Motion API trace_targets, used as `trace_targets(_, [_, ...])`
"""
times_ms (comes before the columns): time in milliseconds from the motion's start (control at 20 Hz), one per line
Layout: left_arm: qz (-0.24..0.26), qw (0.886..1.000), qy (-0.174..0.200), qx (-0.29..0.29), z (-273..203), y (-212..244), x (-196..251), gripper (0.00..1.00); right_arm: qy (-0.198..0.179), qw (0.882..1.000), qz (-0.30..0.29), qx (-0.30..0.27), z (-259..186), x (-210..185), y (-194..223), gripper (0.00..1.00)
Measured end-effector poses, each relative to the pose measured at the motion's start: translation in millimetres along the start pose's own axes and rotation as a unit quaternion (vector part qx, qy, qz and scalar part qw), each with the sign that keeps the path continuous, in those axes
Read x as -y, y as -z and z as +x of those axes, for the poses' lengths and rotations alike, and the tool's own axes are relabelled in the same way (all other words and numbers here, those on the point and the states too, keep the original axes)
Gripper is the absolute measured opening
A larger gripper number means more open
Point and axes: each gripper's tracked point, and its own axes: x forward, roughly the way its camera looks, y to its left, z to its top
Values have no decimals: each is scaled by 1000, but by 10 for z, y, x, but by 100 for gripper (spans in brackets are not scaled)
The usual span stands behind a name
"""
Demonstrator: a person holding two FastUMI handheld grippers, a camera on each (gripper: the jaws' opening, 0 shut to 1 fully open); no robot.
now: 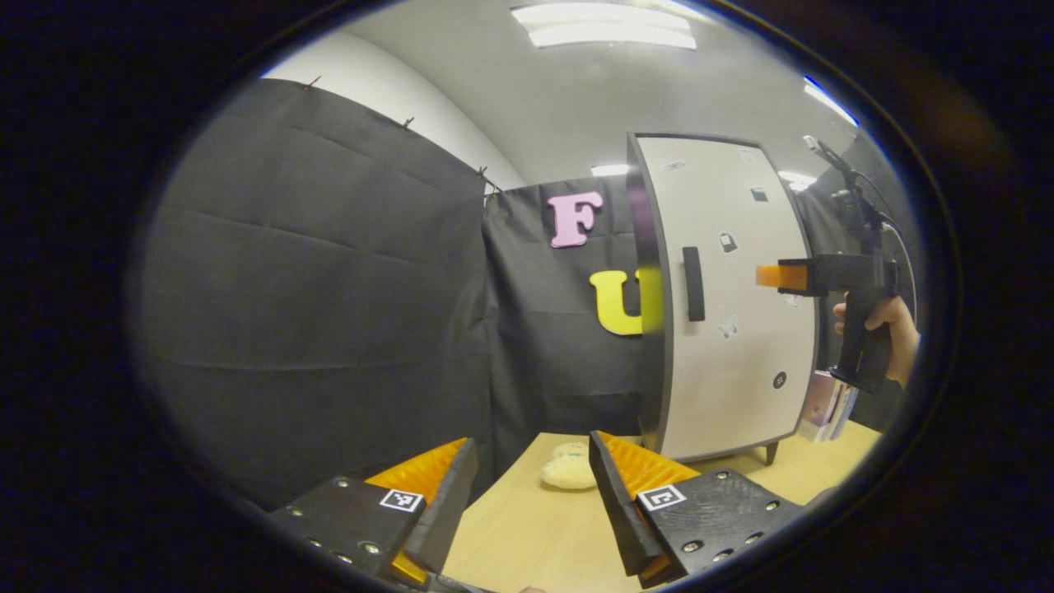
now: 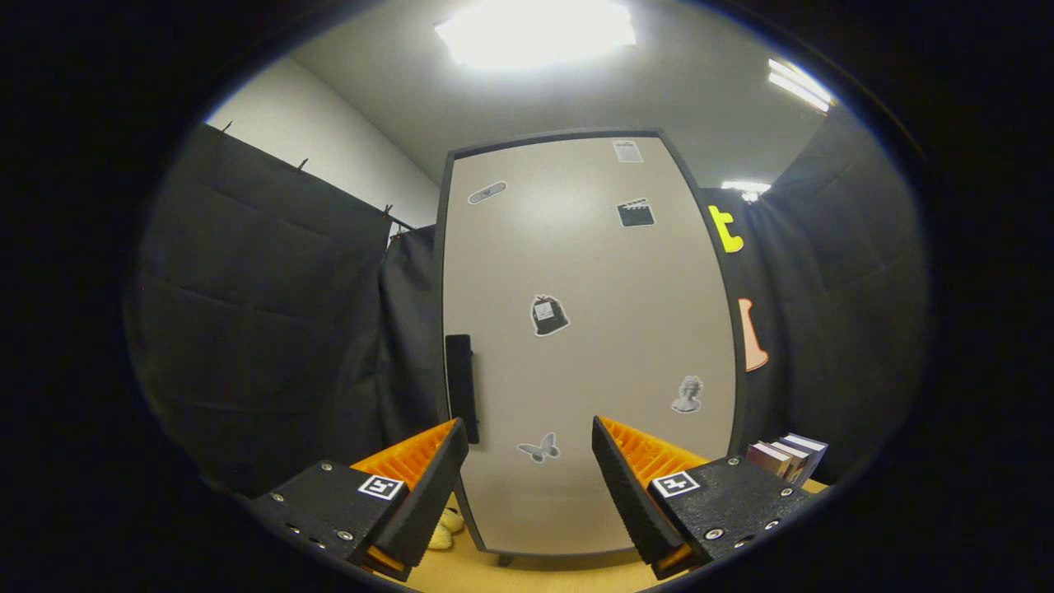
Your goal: Open the cabinet door with the right hand, grasp the bottle in the cabinet with the left hand and place it on the coaster, then close the cabinet door with the right hand.
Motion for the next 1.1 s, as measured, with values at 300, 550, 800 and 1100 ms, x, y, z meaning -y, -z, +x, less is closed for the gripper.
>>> trace_targets(300, [0, 999, -45, -11, -179, 121, -469, 78, -17, 1000, 1, -3, 539, -390, -12, 93])
trace_targets(550, [4, 996, -86, -13, -354, 128, -835, 82, -20, 999, -16, -29, 996, -588, 92, 88])
trace_targets(800, [0, 994, -111, -15, -470, 165, -1044, 78, 2, 997, -48, -64, 1368, -594, 295, 73])
trace_targets(1100, [-11, 993, -112, -21, -433, 240, -1099, 78, 24, 994, -45, -95, 1398, -554, 375, 27])
